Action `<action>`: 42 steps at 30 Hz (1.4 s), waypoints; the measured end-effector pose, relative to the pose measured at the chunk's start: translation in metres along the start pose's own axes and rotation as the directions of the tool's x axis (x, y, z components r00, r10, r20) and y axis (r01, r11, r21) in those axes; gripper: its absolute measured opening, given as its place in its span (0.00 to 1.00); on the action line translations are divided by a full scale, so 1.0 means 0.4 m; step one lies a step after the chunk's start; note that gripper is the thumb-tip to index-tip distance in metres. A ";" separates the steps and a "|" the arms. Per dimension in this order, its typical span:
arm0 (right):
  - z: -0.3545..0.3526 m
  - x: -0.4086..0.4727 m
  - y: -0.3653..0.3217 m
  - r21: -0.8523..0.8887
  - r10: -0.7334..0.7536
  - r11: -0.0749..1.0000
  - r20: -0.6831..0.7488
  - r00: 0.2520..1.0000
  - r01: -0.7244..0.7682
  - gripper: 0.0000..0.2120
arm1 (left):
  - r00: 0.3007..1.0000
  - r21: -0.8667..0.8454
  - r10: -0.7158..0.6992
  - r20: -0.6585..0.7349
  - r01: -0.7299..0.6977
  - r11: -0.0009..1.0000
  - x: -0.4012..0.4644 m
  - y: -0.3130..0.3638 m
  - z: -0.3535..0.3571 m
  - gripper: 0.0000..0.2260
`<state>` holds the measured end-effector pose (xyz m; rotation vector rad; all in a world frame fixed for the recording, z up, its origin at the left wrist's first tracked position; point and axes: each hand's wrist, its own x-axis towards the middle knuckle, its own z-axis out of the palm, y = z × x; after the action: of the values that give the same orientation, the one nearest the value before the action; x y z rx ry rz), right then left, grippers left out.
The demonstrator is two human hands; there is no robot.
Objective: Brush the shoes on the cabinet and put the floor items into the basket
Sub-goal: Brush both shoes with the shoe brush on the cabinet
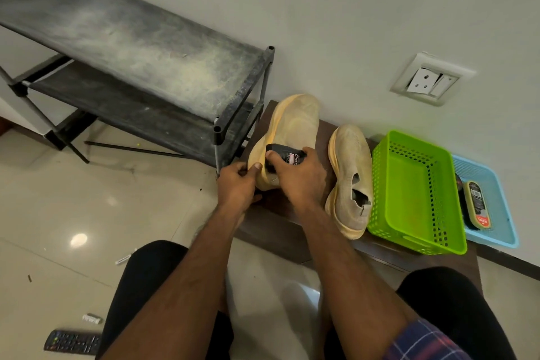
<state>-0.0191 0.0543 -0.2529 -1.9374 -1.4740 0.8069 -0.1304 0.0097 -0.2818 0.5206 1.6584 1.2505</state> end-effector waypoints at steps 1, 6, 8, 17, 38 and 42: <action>-0.007 0.005 0.005 0.105 0.091 0.990 0.013 0.996 -0.092 0.37 | 1.000 -0.006 -0.001 0.002 0.001 1.000 0.002 -0.001 0.000 0.07; -0.103 0.035 0.055 0.582 0.111 0.767 0.294 0.949 -0.270 0.27 | 1.000 0.008 -0.030 -0.002 0.030 1.000 0.012 -0.002 0.006 0.13; -0.130 0.035 0.080 0.504 -0.077 0.861 0.258 0.963 -0.067 0.30 | 0.999 0.023 -0.033 0.007 0.032 0.999 0.012 -0.004 0.013 0.12; -0.127 0.013 0.077 -0.302 -0.709 0.416 0.484 0.514 0.858 0.46 | 0.983 0.394 0.174 -0.050 -0.141 0.908 0.024 -0.012 0.032 0.19; -0.180 -0.066 0.079 -0.077 -0.605 0.771 0.221 0.765 0.632 0.46 | 0.983 -0.094 -0.181 -0.002 0.180 0.979 0.008 0.005 0.026 0.15; -0.145 -0.055 0.056 -0.218 -0.761 0.517 0.325 0.561 0.828 0.45 | 0.993 0.033 -0.107 -0.058 0.109 0.994 0.013 -0.002 0.029 0.16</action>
<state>0.0339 0.0231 -0.2291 -1.1035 -2.4789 0.2850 -0.1224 0.0194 -0.2850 0.4153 1.7352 1.1678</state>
